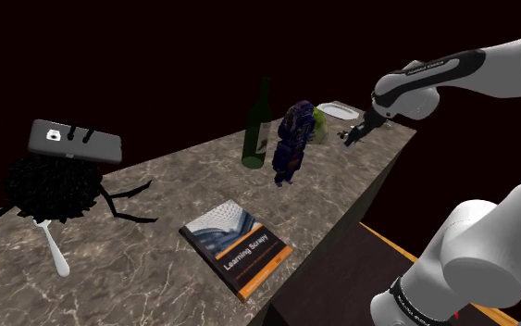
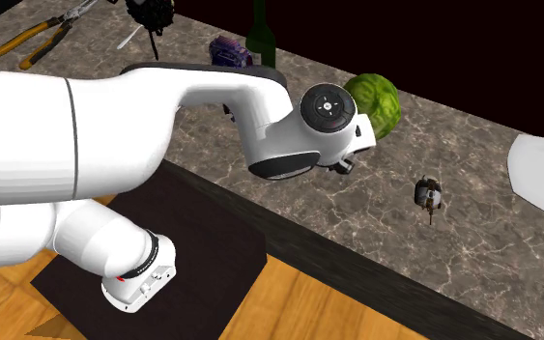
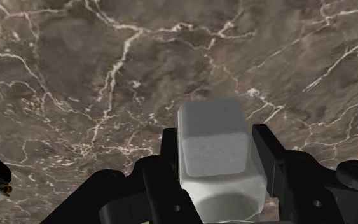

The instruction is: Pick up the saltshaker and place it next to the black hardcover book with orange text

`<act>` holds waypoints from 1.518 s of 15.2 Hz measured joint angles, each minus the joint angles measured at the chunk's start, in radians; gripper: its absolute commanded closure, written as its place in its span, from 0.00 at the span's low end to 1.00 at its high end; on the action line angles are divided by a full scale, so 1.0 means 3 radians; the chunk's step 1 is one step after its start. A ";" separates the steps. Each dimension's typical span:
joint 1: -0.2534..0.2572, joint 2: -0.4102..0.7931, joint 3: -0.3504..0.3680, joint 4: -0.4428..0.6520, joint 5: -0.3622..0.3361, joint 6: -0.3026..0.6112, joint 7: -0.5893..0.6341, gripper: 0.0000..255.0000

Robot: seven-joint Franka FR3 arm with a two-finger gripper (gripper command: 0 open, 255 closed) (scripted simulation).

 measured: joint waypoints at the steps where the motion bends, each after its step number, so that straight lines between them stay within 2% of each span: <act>1: -0.0010 -0.0017 0.0016 0.0027 -0.0020 -0.0040 0.0022 1.00; 15: -0.0152 -0.0299 0.0246 0.0416 -0.0274 -0.0660 0.0303 1.00; 23: -0.0209 -0.0672 0.0869 0.0009 -0.0500 -0.0599 0.1028 1.00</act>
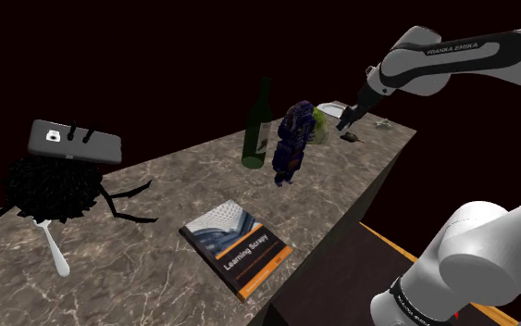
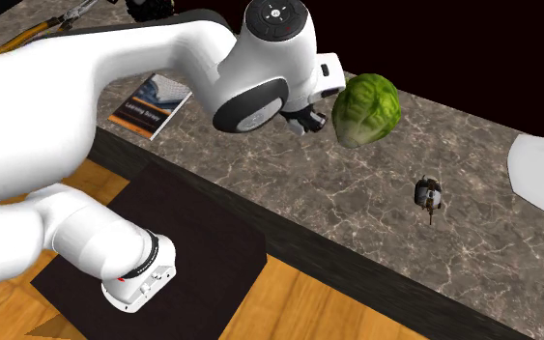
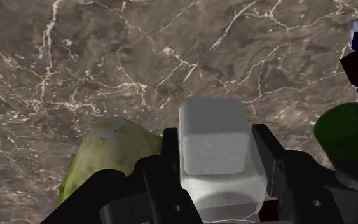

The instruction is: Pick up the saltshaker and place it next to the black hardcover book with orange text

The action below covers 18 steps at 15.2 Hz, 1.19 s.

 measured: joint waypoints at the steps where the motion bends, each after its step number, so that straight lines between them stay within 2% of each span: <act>1: -0.0009 -0.0072 0.0105 -0.0088 -0.0030 0.0016 0.0117 1.00; 7: 0.0033 -0.0273 0.0585 -0.0357 -0.0072 0.0072 0.0680 1.00; 18: 0.0308 -0.0180 0.1432 -0.0395 0.0028 0.0169 0.1705 1.00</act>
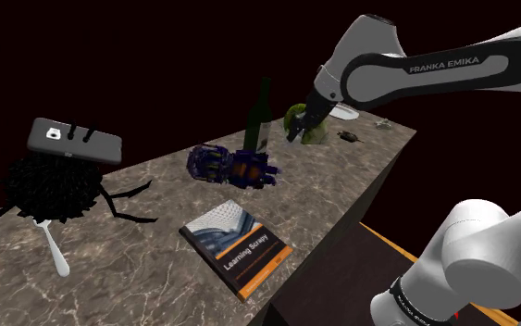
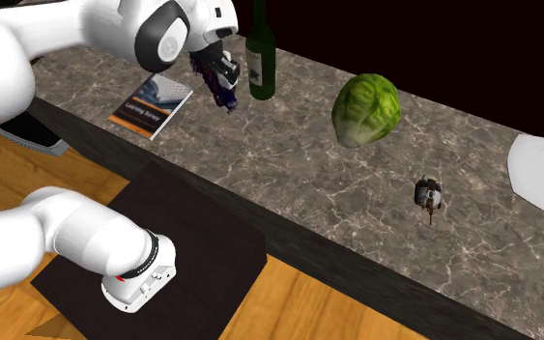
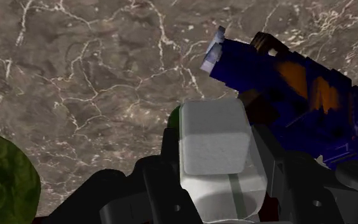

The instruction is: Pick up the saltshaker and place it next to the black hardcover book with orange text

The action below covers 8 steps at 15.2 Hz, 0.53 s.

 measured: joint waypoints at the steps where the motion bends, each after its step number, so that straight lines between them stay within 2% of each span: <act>1: 0.0023 0.0035 0.0063 0.0040 0.0008 -0.0009 0.0079 1.00; 8: 0.0177 0.0321 0.0555 0.0260 0.0020 0.0029 0.0705 1.00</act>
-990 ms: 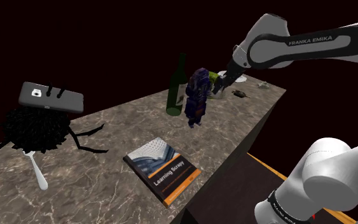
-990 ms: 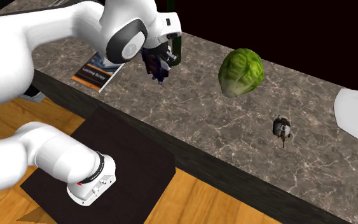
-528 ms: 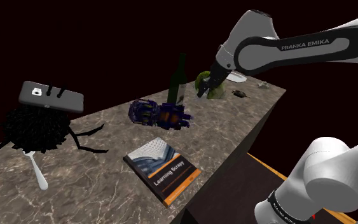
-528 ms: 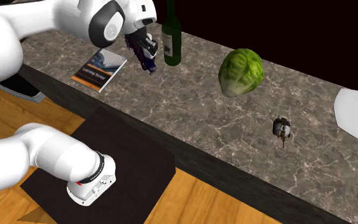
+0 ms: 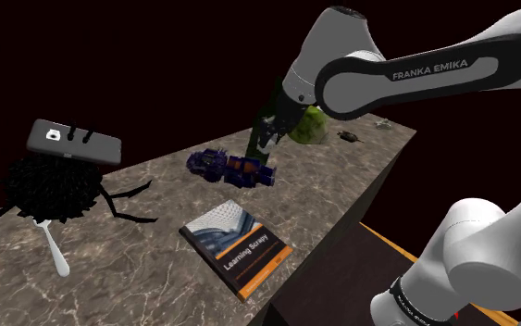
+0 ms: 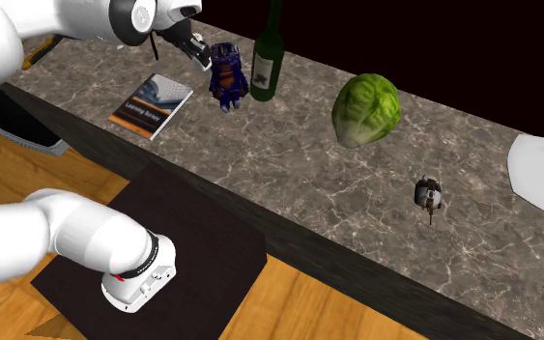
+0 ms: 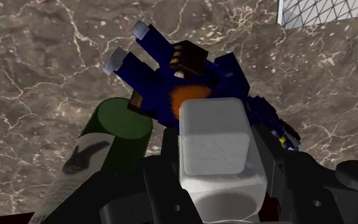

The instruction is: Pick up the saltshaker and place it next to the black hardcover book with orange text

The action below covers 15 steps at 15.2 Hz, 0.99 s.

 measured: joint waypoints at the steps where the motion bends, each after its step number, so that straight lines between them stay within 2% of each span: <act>1: 0.0019 0.0051 0.0072 0.0041 -0.0007 0.0005 0.0095 1.00; 8: 0.0121 0.0507 0.0536 0.0521 -0.0141 -0.0072 0.0744 1.00; 15: 0.0227 0.1081 0.0915 0.1160 -0.0438 -0.0239 0.1384 1.00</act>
